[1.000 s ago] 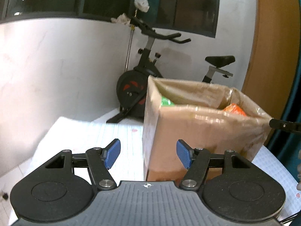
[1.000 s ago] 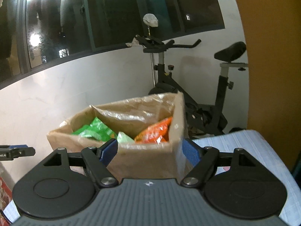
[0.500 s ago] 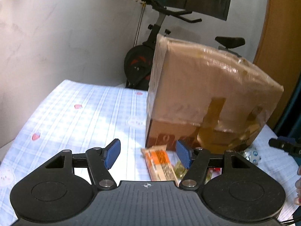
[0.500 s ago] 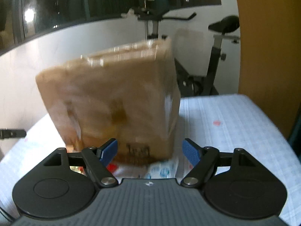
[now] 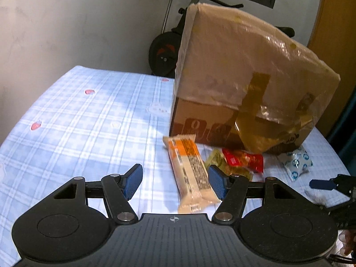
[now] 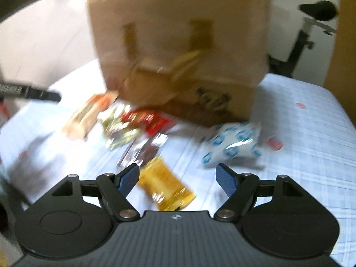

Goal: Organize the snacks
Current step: 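Move both tools back down toward the remaining snacks on the table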

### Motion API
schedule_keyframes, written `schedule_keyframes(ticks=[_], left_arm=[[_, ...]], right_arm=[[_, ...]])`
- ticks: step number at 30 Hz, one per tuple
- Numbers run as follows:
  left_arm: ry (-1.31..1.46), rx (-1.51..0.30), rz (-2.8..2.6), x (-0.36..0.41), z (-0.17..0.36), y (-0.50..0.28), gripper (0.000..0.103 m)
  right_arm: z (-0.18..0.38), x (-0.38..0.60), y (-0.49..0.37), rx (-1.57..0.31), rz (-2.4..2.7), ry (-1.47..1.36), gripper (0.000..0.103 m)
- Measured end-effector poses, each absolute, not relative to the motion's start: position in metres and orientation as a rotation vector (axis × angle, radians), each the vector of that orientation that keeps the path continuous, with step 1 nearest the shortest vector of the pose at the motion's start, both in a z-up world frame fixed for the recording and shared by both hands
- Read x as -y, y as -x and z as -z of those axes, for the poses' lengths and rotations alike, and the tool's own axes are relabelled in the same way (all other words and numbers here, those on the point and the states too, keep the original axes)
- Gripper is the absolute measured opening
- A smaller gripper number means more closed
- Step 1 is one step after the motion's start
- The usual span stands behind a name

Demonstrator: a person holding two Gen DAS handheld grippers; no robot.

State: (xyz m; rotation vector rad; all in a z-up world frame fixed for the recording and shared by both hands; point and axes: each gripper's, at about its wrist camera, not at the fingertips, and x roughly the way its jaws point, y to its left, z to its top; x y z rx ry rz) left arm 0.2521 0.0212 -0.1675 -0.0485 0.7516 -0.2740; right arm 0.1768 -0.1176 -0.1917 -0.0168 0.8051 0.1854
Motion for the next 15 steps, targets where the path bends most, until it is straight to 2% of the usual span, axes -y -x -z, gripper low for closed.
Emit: schedule_keyframes(ticks=[4,7,13,15], left_arm=[[0.050,-0.769,0.275,-0.020,0.173,-0.249,0.067],[0.049,-0.776,0.277,-0.020,0.175,-0.248,0.067],[0.043,-0.781,0.280,-0.018,0.174,-0.247,0.067],[0.040,-0.789,0.280,-0.017,0.175,-0.247,0.067]], right_arm=[[0.201,0.112,-0.175,-0.830,-0.205,0.066,0.076],[0.204,0.114,-0.181,-0.842,-0.204,0.054,0.064],[0.206,0.111,-0.192,-0.813,-0.207,0.037,0.053],[0.207,0.109,-0.195,-0.796,-0.203,0.036,0.043]])
